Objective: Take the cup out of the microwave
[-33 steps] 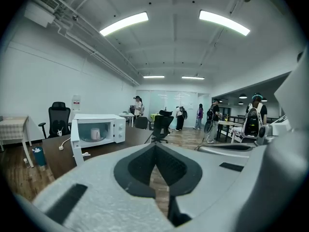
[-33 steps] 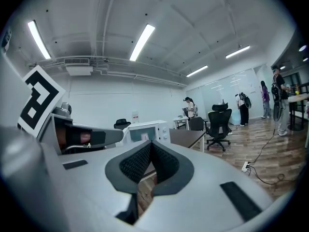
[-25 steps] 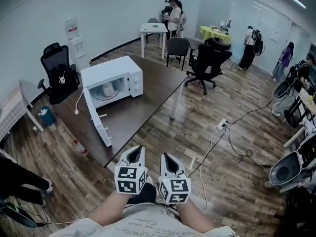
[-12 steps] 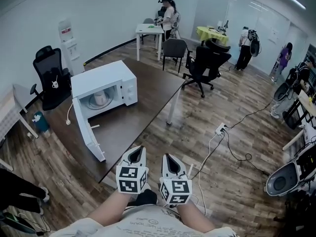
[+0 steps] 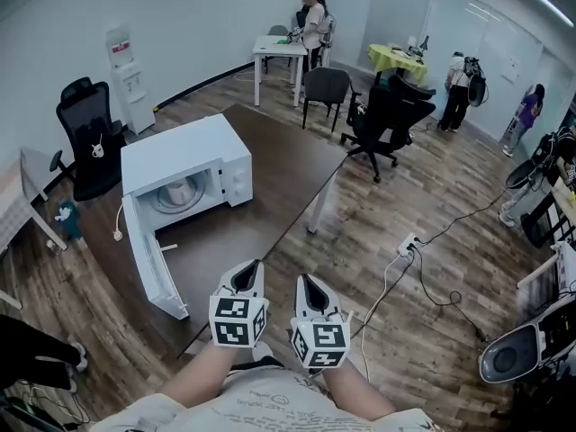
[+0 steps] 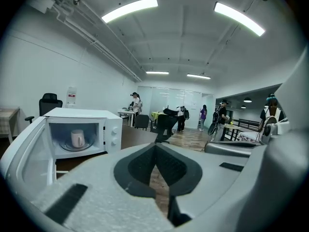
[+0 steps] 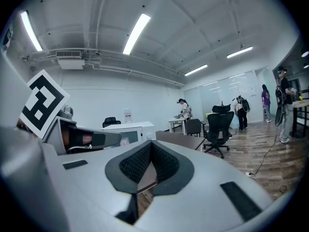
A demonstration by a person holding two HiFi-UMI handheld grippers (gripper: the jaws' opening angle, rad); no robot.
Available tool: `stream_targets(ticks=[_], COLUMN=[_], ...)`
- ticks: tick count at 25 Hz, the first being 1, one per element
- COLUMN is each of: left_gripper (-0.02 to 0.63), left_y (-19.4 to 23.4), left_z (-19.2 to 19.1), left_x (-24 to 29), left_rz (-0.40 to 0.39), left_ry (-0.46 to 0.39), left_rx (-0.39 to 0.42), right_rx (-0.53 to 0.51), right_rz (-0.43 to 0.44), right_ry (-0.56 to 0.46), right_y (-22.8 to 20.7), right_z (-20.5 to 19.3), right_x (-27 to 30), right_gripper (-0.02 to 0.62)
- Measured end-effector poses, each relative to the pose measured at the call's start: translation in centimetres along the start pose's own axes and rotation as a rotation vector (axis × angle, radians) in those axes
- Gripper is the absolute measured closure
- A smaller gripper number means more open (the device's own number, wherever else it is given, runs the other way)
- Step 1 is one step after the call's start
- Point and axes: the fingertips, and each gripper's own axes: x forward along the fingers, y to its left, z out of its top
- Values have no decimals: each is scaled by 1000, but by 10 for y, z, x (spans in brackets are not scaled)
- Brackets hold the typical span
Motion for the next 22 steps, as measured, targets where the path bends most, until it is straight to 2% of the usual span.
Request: stream_targets(ticks=[4, 7, 13, 18, 22], left_gripper=[598, 598, 598, 598, 598], left_y=[26, 45, 90, 121, 140], left_z=[17, 24, 27, 17, 8], left_x=[31, 50, 78, 83, 76], left_rz=[28, 44, 91, 133, 167], left_ry=[-15, -19, -16, -6, 7], left_rx=[-16, -25, -58, -86, -100], right_rx=[4, 12, -4, -14, -18], right_rz=[-40, -30, 47, 96, 192], right_ry=[-18, -18, 8, 37, 72], right_y=[-14, -16, 1, 21, 48], right_z=[14, 19, 20, 9, 1], right_x=[40, 68, 125, 147, 163], right_gripper=[580, 580, 580, 580, 580])
